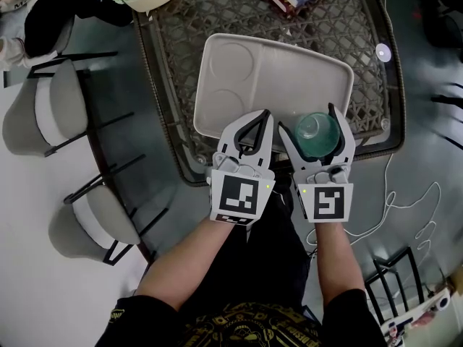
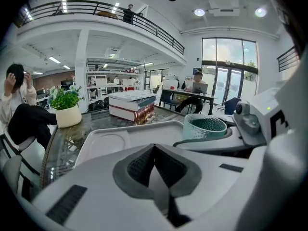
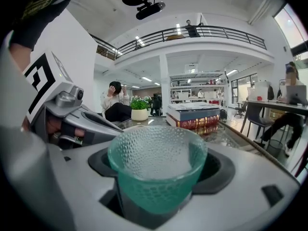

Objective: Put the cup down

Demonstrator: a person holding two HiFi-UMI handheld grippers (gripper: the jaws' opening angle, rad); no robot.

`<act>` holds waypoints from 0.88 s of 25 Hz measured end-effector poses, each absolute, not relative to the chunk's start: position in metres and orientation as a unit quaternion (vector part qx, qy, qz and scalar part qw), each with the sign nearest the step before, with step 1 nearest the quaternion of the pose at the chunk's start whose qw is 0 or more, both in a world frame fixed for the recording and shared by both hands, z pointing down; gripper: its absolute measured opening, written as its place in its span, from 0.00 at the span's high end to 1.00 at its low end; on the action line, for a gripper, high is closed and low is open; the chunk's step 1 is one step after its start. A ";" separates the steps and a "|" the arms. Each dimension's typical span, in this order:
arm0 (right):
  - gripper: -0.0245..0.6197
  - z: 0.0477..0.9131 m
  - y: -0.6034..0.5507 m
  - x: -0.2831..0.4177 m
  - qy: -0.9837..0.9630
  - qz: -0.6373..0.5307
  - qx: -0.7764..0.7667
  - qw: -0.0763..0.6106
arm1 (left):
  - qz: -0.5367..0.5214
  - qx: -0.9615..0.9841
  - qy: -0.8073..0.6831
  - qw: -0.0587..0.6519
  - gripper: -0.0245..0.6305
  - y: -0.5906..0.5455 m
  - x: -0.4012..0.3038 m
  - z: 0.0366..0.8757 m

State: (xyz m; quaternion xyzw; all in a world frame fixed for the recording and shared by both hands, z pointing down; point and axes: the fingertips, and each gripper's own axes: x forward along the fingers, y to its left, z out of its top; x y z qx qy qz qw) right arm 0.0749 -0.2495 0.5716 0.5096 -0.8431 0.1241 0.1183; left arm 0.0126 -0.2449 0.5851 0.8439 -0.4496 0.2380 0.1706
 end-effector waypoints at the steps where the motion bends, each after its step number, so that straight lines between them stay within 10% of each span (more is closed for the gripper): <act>1: 0.34 0.572 -0.249 0.075 -0.843 0.124 0.509 0.118 | 0.238 0.844 -0.449 0.171 0.98 -0.245 0.013 0.585; 22: 0.29 0.565 -0.242 0.085 -0.838 0.117 0.516 0.135 | 0.234 0.855 -0.433 0.163 0.98 -0.250 0.014 0.570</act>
